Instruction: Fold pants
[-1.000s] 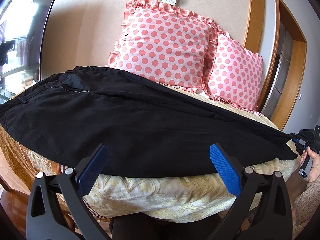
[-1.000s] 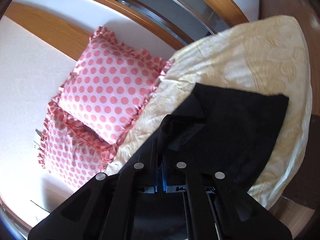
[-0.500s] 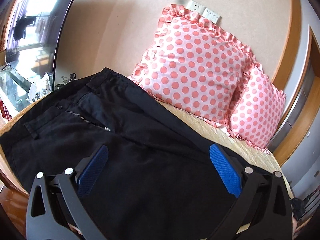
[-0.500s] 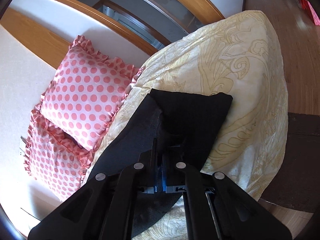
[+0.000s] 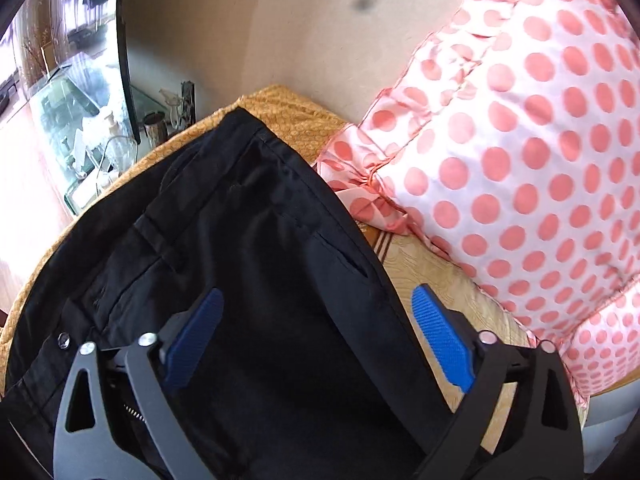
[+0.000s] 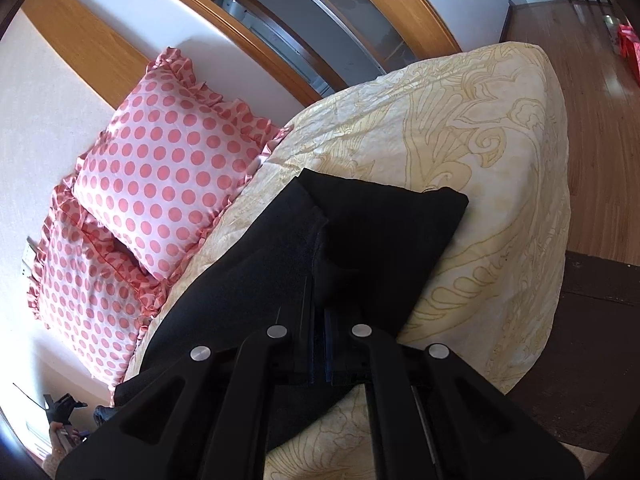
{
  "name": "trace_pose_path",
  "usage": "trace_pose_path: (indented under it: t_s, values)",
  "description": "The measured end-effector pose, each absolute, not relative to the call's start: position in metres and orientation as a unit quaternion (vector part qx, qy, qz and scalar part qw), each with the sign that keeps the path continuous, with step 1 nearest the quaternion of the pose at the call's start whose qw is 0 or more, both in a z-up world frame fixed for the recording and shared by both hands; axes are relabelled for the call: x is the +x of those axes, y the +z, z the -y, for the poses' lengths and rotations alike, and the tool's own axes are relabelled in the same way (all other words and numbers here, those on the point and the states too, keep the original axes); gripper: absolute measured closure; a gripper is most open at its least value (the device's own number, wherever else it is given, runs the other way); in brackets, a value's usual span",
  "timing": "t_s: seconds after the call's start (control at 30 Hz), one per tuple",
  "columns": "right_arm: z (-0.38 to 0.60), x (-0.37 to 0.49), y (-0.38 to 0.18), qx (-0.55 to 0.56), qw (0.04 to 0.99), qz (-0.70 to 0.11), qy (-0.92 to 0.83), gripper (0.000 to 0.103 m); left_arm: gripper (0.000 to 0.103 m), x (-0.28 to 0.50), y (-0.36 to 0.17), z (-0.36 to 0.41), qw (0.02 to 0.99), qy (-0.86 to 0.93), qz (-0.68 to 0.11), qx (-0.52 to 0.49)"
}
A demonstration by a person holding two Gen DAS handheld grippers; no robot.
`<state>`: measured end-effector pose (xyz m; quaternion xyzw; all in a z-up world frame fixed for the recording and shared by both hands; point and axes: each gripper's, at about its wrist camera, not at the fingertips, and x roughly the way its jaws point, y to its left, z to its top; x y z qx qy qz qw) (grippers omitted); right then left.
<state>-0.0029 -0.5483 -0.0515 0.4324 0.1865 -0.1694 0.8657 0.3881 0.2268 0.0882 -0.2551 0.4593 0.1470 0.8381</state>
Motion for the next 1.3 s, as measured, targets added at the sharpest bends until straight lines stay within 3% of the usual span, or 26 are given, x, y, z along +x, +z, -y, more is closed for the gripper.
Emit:
trace_pose_path:
  t_s: [0.1, 0.27, 0.33, 0.37, 0.4, 0.5, 0.73, 0.97, 1.1, 1.3]
  values:
    - [0.545, 0.001, -0.047, 0.409, 0.873, -0.198, -0.179, 0.100, 0.026, 0.415, 0.071, -0.236, 0.814, 0.147, -0.488, -0.279]
    - [0.538, 0.006, -0.041, 0.367, 0.884, -0.213, -0.196, 0.100, 0.027, 0.438, 0.063, -0.239, 0.818, 0.164, -0.477, -0.278]
    - [0.538, 0.007, -0.041, 0.363, 0.885, -0.215, -0.197, 0.100, 0.046, 0.443, 0.059, -0.240, 0.813, 0.174, -0.481, -0.278]
    - [0.538, 0.007, -0.041, 0.361, 0.886, -0.216, -0.197, 0.100, 0.070, 0.444, 0.054, -0.241, 0.808, 0.172, -0.489, -0.280]
    - [0.538, 0.007, -0.041, 0.359, 0.886, -0.216, -0.197, 0.100, 0.081, 0.442, 0.050, -0.243, 0.803, 0.169, -0.495, -0.286]
    - [0.538, 0.008, -0.040, 0.359, 0.886, -0.217, -0.196, 0.100, 0.096, 0.426, 0.051, -0.251, 0.810, 0.160, -0.468, -0.314]
    - [0.539, 0.007, -0.041, 0.364, 0.887, -0.216, -0.186, 0.100, 0.098, 0.330, 0.111, -0.256, 0.867, 0.106, -0.388, -0.295]
    - [0.539, 0.008, -0.039, 0.364, 0.887, -0.220, -0.181, 0.100, 0.097, 0.158, 0.156, -0.270, 0.902, 0.079, -0.305, -0.295]
    - [0.538, 0.010, -0.037, 0.360, 0.887, -0.223, -0.183, 0.100, 0.097, 0.070, 0.139, -0.276, 0.904, 0.088, -0.281, -0.309]
    - [0.542, 0.012, -0.029, 0.359, 0.890, -0.212, -0.185, 0.100, 0.098, 0.042, 0.072, -0.301, 0.878, 0.108, -0.330, -0.331]
